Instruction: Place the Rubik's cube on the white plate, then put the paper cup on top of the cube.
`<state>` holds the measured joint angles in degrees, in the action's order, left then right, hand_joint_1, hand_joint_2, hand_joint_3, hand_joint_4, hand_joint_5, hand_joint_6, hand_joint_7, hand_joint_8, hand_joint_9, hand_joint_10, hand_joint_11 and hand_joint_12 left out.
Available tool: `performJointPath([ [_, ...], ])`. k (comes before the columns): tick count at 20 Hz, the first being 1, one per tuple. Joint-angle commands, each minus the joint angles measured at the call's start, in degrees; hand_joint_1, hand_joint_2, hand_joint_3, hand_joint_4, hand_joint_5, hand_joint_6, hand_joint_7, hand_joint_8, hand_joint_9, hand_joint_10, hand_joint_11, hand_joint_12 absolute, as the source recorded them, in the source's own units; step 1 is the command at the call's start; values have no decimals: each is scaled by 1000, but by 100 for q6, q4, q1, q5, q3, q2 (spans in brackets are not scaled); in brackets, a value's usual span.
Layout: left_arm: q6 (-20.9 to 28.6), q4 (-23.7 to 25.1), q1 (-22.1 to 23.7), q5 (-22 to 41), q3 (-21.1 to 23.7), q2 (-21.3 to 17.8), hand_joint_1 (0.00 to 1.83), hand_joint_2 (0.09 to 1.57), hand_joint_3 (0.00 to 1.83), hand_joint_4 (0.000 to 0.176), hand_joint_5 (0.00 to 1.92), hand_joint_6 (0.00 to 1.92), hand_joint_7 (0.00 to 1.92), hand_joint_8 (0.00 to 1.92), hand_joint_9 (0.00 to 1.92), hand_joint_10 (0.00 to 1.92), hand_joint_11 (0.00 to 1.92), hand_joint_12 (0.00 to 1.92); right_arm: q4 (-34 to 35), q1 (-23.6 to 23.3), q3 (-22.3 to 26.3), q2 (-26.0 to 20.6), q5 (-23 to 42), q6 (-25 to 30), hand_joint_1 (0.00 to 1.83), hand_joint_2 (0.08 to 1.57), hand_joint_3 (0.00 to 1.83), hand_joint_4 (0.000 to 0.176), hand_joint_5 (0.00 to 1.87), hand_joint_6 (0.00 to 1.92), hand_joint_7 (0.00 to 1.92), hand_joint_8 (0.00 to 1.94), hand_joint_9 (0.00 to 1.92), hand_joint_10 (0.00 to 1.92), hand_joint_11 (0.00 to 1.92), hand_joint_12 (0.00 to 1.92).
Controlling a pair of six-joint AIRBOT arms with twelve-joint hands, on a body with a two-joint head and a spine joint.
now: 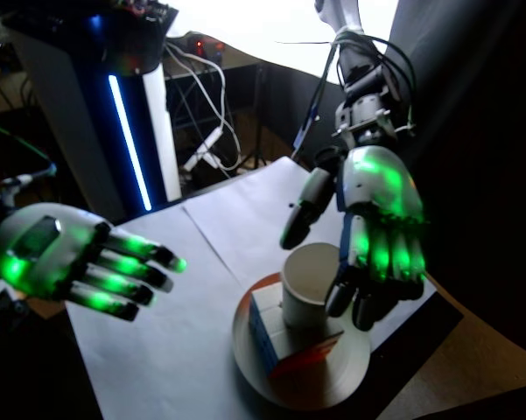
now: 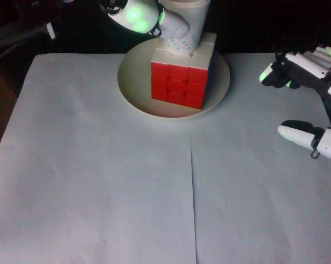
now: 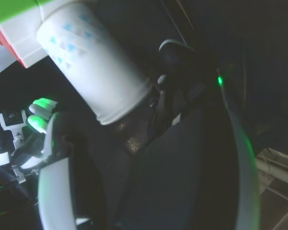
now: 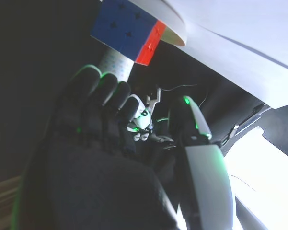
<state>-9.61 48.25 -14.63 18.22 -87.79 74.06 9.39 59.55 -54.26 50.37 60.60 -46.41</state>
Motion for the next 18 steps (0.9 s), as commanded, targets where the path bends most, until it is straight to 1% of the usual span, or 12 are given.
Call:
performJointPath([
  [1,8,-148,96,465,11,-4,581,1051,0,113,0,341,97,15,0,674,0,1905,5,-37,-14,11,731,20,886,1272,0,0,0,1221,140,1269,145,1561,121,1921],
  [3,8,-166,95,475,10,-8,599,1055,0,114,4,243,34,8,0,470,0,1857,7,-37,-14,10,731,20,859,1272,0,0,0,1213,145,1283,153,1569,134,1921],
  [5,8,-221,93,541,12,-35,582,1050,0,102,19,125,25,4,0,265,0,1571,7,-37,-13,10,731,20,842,1269,0,0,0,1181,152,1257,125,1519,0,1919],
  [6,8,-312,90,639,30,-82,574,1048,0,120,15,66,0,0,16,58,0,1254,8,-32,-13,10,731,20,859,1270,0,0,0,1168,141,1264,118,1518,0,1916],
  [8,8,-426,87,776,66,-174,489,1038,0,137,31,18,0,0,57,28,0,1267,12,-27,-11,7,731,20,860,1272,0,0,0,1151,130,1261,155,1582,107,1921],
  [9,-36,-528,81,870,113,-263,472,1083,13,149,0,0,0,0,17,9,0,1143,13,-26,-10,3,732,20,841,1282,4,0,0,1146,143,1267,146,1566,3,1921],
  [11,-374,-882,71,1054,314,-491,583,1110,5,111,13,2,0,0,0,0,0,965,12,-27,-2,-12,735,20,822,1286,3,0,0,1148,166,1275,147,1488,0,1870],
  [12,-672,-1100,64,1194,469,-651,588,1112,1,113,17,1,0,0,0,0,0,829,11,-27,17,-26,742,20,817,1283,1,0,0,1174,187,1298,155,1458,0,1843],
  [14,-736,-1270,15,1499,638,-875,632,1124,1,108,14,1,0,0,0,0,0,120,8,-27,57,-85,827,20,802,1293,4,0,0,1146,159,1239,191,1534,0,1914],
  [16,-1063,-1610,-100,1779,894,-1160,645,1128,1,135,0,0,0,0,0,0,0,0,7,-27,116,-177,1009,20,760,1289,0,0,3,1105,192,1086,190,1419,0,1829],
  [17,-1211,-1758,-165,1904,1011,-1294,619,1105,0,131,16,6,0,0,0,0,49,29,7,-27,138,-221,1082,19,740,1268,0,0,12,1037,207,983,129,1362,0,1739],
  [18,-1363,-1969,-286,2079,1126,-1442,640,1113,0,108,4,1,0,0,0,0,20,21,7,-27,165,-297,1178,9,741,1263,0,0,14,972,195,897,108,1320,0,1677],
])
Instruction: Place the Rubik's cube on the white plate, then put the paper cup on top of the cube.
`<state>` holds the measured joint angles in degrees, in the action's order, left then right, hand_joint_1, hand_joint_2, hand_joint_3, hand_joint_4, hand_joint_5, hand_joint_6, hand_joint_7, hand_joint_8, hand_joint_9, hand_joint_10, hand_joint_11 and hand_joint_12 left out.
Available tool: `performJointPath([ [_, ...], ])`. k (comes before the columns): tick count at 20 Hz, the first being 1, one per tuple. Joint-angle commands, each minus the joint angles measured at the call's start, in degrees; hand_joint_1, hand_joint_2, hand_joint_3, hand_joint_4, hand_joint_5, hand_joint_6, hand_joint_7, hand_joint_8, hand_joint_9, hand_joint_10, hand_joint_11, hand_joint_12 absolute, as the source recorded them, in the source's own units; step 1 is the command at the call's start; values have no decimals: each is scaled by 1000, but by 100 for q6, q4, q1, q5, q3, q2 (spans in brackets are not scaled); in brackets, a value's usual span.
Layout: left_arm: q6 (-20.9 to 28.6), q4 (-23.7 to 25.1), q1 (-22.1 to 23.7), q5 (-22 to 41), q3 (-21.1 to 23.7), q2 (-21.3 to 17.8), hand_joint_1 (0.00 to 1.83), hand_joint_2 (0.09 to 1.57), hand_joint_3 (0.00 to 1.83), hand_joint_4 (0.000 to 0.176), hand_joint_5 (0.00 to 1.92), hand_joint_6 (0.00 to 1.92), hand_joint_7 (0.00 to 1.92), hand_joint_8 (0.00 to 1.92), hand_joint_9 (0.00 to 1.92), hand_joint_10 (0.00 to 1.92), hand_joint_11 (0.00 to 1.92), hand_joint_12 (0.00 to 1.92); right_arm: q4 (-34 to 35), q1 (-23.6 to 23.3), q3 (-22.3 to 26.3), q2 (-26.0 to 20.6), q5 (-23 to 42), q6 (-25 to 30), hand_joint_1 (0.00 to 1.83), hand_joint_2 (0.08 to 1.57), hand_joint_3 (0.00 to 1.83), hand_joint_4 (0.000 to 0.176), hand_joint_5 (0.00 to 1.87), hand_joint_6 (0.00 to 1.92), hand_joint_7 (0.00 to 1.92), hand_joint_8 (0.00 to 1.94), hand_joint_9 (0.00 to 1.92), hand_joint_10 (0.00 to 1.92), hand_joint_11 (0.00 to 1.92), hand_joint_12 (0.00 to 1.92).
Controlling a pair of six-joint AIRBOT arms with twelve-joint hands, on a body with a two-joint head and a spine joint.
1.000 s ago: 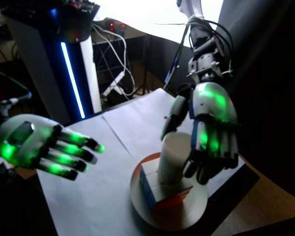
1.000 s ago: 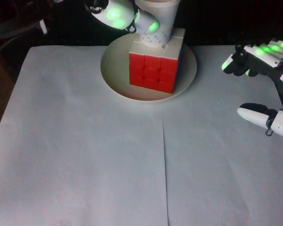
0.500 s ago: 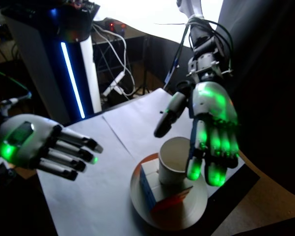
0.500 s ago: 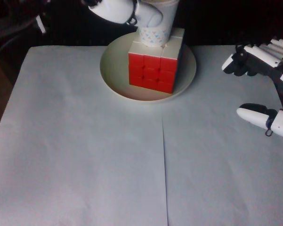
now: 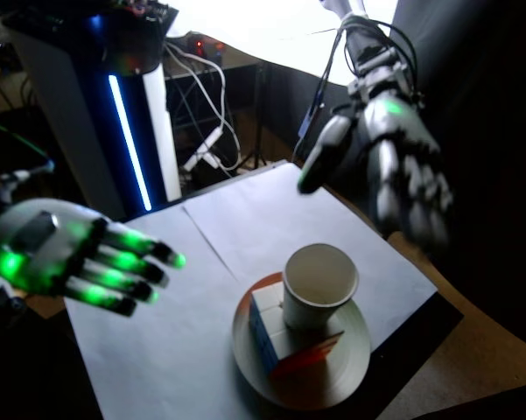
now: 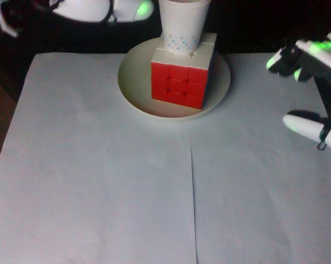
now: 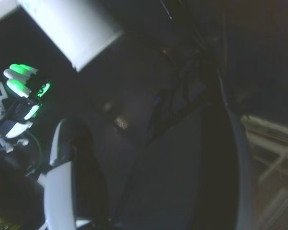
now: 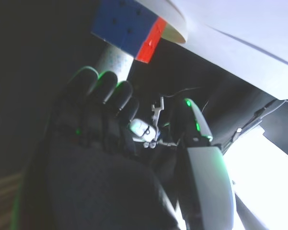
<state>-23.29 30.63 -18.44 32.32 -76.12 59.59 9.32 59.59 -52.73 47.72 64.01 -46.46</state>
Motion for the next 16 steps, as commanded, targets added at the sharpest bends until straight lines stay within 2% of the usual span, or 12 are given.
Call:
performJointPath([
  [1,-130,-451,-61,874,58,-127,592,1104,0,92,0,0,0,0,0,0,16,33,13,-31,52,-99,919,-52,716,1287,4,0,27,748,199,660,109,1115,0,1526],
  [2,-257,-677,-213,1067,149,-247,580,1090,6,107,0,0,0,0,0,0,1,183,13,-31,95,-132,995,-137,697,1291,1,0,44,596,228,413,130,950,0,1427],
  [3,-424,-943,-402,1279,277,-410,530,1096,0,170,5,1,24,3,62,16,0,927,13,-31,136,-161,1082,-192,642,1293,0,20,102,280,305,82,176,548,0,1128],
  [4,-538,-1102,-532,1434,367,-518,568,1132,1,132,20,2,27,1,71,14,0,1098,13,-31,155,-193,1146,-199,568,1287,0,7,113,139,295,19,165,462,0,1058],
  [5,-727,-1354,-726,1660,496,-681,587,1157,1,129,5,1,0,0,0,0,0,480,14,-31,181,-260,1270,-208,488,1289,2,0,65,30,179,0,106,324,0,938],
  [6,-851,-1531,-887,1828,610,-812,564,1175,2,119,0,0,0,0,0,0,0,298,15,-31,207,-311,1374,-238,435,1304,3,0,25,6,108,0,85,225,0,789],
  [7,-876,-1593,-985,1906,661,-897,526,1184,2,121,0,0,0,0,0,0,0,215,20,-32,237,-343,1489,-290,475,1317,1,11,3,0,20,0,62,77,0,412],
  [9,-1002,-1779,-1208,2106,783,-1044,554,1195,3,116,0,0,0,0,13,3,0,175,53,-33,276,-436,1641,-376,443,1306,0,15,0,0,0,0,19,20,0,200],
  [10,-1163,-1921,-1332,2256,879,-1135,645,1216,1,126,0,0,0,0,0,0,0,2,85,-33,295,-477,1686,-433,372,1295,0,33,0,0,0,0,0,0,0,3],
  [14,-1439,-2322,-1777,2850,1157,-1444,590,1244,6,163,0,0,0,0,0,0,7,14,147,-35,319,-610,1811,-545,412,1257,0,65,0,0,0,0,0,0,0,0],
  [15,-1559,-2424,-1881,3005,1243,-1538,584,1262,10,130,0,0,0,0,0,0,1,2,191,-37,336,-659,1860,-601,424,1242,0,58,0,0,0,0,0,0,0,0],
  [16,-1598,-2459,-1942,3089,1286,-1591,584,1262,10,130,0,0,0,0,0,0,1,2,216,-37,345,-679,1929,-609,424,1242,0,58,0,0,0,0,0,0,0,0],
])
